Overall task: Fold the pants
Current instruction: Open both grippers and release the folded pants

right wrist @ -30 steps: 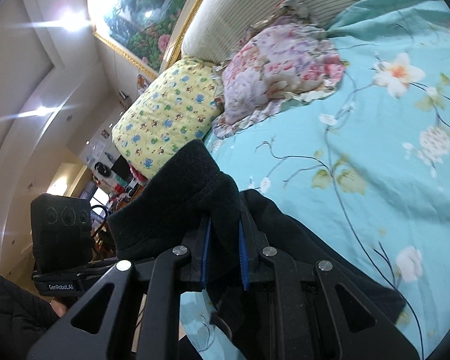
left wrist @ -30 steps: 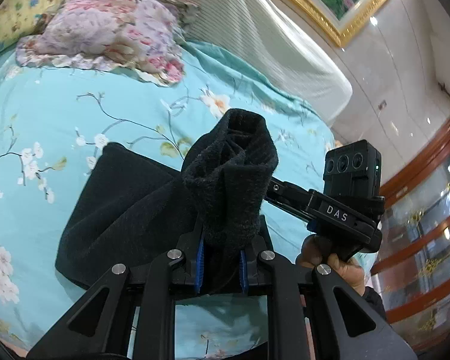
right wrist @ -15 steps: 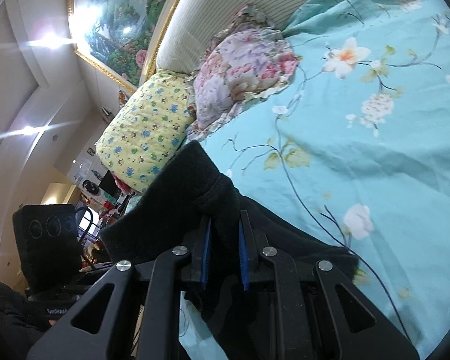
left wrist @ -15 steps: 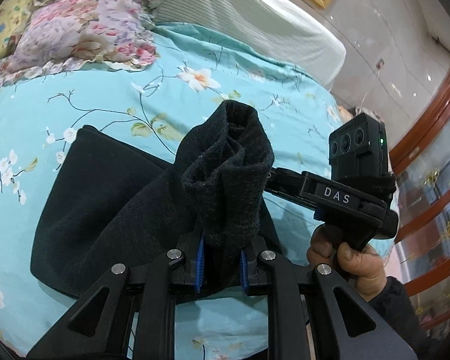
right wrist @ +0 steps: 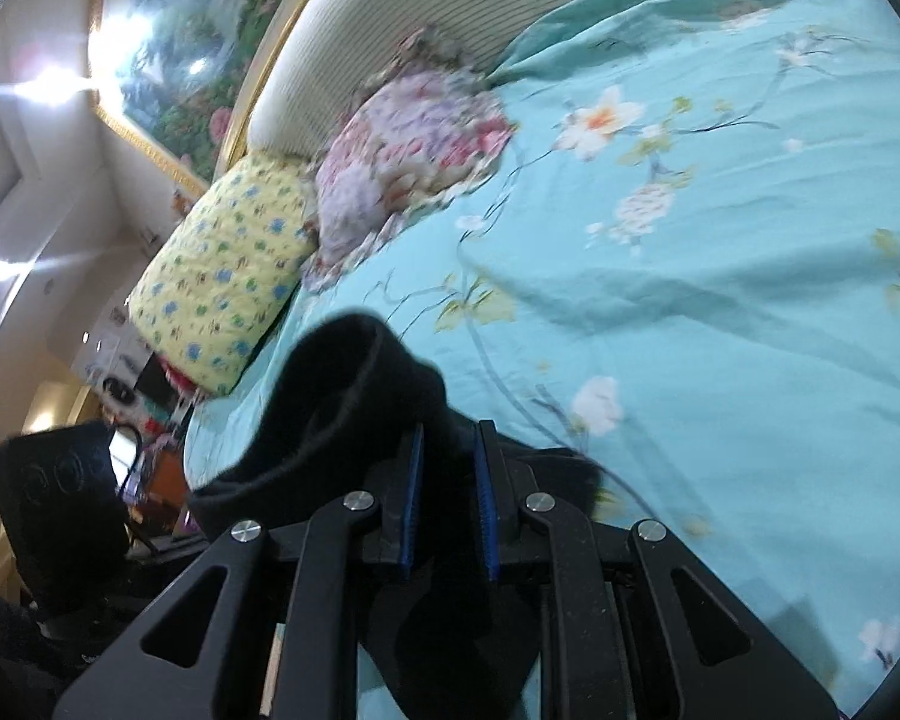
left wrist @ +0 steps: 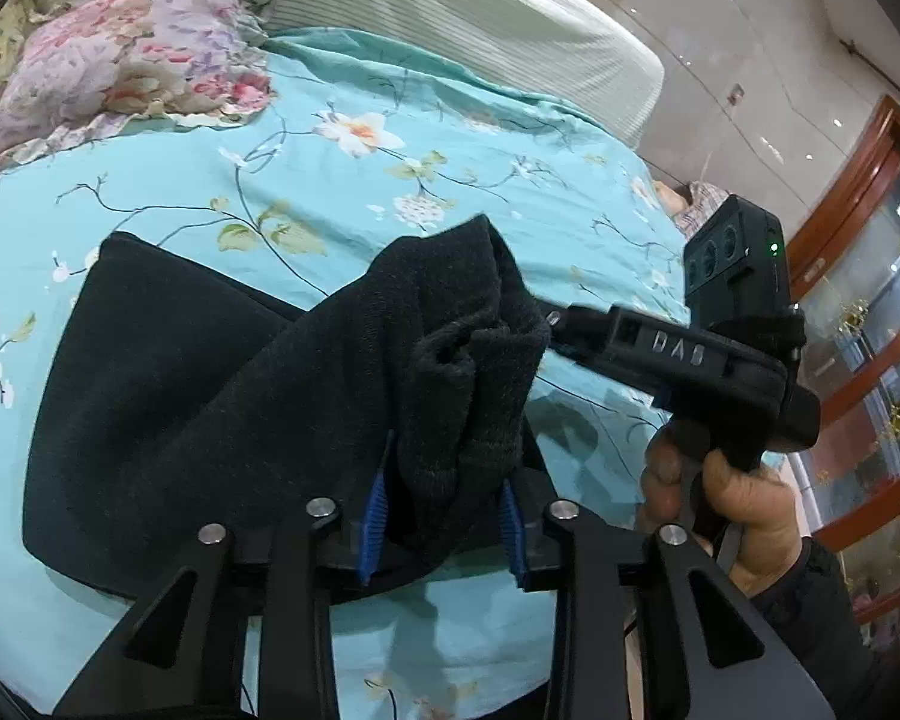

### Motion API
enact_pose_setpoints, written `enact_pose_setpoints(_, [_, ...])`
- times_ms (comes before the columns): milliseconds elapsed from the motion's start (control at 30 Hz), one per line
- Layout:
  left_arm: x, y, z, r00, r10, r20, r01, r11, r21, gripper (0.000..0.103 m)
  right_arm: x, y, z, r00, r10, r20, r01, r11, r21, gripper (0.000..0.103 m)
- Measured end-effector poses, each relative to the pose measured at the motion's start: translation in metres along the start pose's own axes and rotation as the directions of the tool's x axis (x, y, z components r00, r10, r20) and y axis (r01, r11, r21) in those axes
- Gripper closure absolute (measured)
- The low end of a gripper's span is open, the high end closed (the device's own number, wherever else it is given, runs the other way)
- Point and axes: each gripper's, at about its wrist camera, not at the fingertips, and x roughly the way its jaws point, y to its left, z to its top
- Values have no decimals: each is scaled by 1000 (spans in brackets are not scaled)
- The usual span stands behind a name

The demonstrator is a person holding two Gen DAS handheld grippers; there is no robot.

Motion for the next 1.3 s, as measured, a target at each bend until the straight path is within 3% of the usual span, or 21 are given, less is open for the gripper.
enact_pose_setpoints(67, [-2,0,-1,999,-32,1,32,999,-6,52,-12,-3,1,998,-46,33,45,999,22,82])
enact_pose_setpoints(100, [-2,0,-1,999,-54,0,54,998,-11,49,-19,-4,2,997,-64,46,62,998,27,75])
enact_pose_setpoints(200, [-5,-2,-3,996,-84,-3,84,996,-1,46,-40,-4,2,987,-119,108,114,992,52,31])
enact_pose_setpoints(233, [-5,-3,-4,996,-88,-5,88,996,1,44,-47,-3,1,984,-119,135,112,992,60,23])
enact_pose_setpoints(367, [-16,0,-5,993,-117,11,117,993,-11,43,-67,3,-4,975,-119,189,103,990,92,17])
enact_pose_setpoints(500, [-34,9,-2,992,-113,55,115,993,-23,39,-70,11,-12,973,-137,184,120,988,101,14])
enact_pose_setpoints(900, [-67,87,6,990,-13,143,42,978,-203,38,-49,49,-26,973,-187,133,184,982,36,12])
enact_pose_setpoints(1300, [-75,120,3,990,18,142,19,966,-257,32,-50,59,-37,967,-225,122,220,974,50,8])
